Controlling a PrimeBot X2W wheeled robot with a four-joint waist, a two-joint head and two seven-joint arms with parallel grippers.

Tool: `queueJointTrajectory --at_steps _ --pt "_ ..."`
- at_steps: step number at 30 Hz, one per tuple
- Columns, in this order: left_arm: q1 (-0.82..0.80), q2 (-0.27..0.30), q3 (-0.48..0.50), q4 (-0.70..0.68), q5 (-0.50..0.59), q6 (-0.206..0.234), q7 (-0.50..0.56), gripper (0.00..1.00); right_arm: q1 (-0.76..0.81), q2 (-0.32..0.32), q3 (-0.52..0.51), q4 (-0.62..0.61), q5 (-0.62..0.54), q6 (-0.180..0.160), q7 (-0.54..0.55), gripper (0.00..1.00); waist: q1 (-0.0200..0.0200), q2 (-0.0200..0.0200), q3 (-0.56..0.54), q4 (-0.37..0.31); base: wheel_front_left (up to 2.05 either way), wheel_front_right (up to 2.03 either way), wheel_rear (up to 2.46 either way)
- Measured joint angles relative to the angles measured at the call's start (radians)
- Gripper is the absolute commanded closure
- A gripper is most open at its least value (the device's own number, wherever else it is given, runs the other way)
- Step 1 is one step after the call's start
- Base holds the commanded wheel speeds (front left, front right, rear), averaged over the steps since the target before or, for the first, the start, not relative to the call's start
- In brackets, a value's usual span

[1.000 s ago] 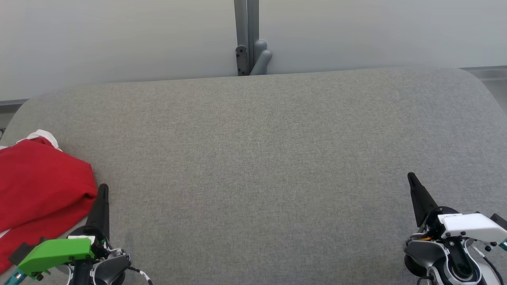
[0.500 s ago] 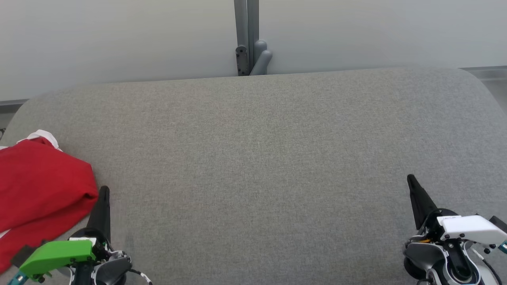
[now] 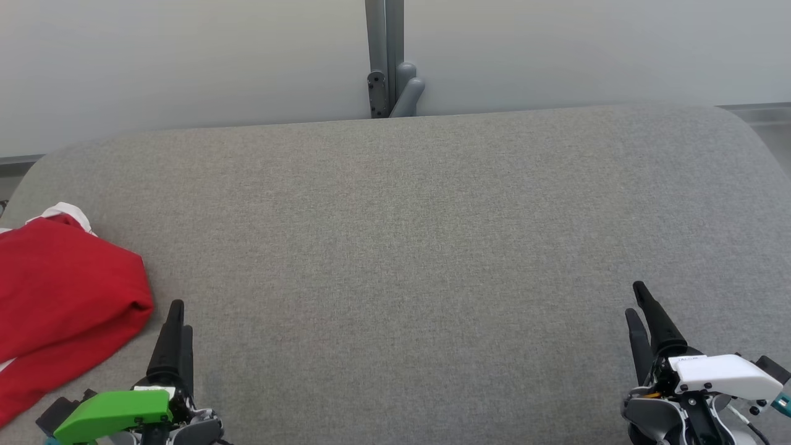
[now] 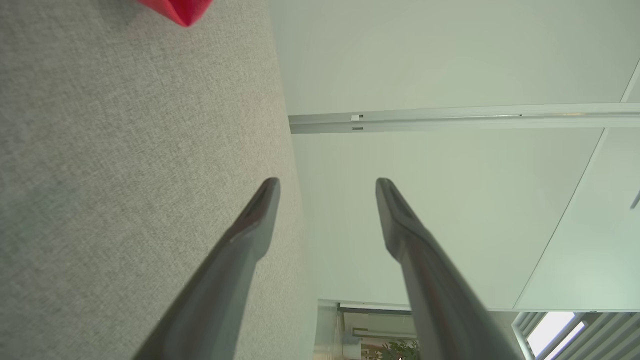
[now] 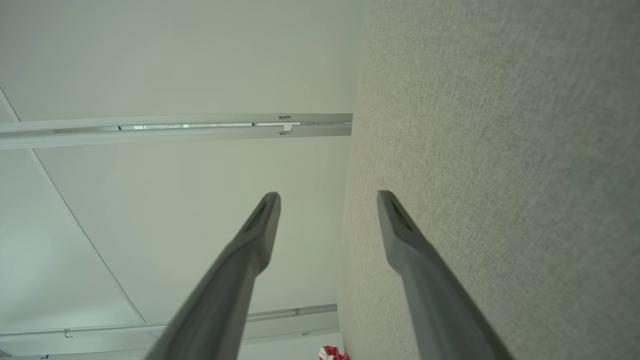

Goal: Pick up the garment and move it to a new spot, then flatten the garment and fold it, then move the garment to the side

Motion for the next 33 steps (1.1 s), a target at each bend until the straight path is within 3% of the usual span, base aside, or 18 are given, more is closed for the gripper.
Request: queueJointTrajectory --at_steps 6,14,23,33 --pt "0.0 0.003 -0.018 0.0 0.09 0.0 -0.028 0.0 0.003 -0.006 0.008 -0.013 -0.089 0.0 -0.027 0.0 0.0 0.0 0.0 0.0 0.0 0.0 0.0" --pt "0.0 0.003 -0.033 0.0 0.256 0.007 -0.063 0.0 0.003 -0.01 0.01 -0.04 -0.316 0.0 -0.061 0.0 0.0 0.0 0.001 0.001 0.0 0.0 0.0" --pt "0.0 0.005 -0.046 -0.015 0.516 0.04 -0.098 0.0 0.003 -0.033 0.03 -0.072 -0.588 0.0 -0.094 0.0 0.0 0.0 0.002 0.002 0.0 0.0 0.0" --pt "0.002 0.009 -0.06 -0.004 0.732 0.058 -0.134 0.0 0.006 -0.043 0.048 -0.07 -0.784 0.0 -0.132 0.0 0.0 0.0 0.003 0.001 0.0 0.0 0.0"
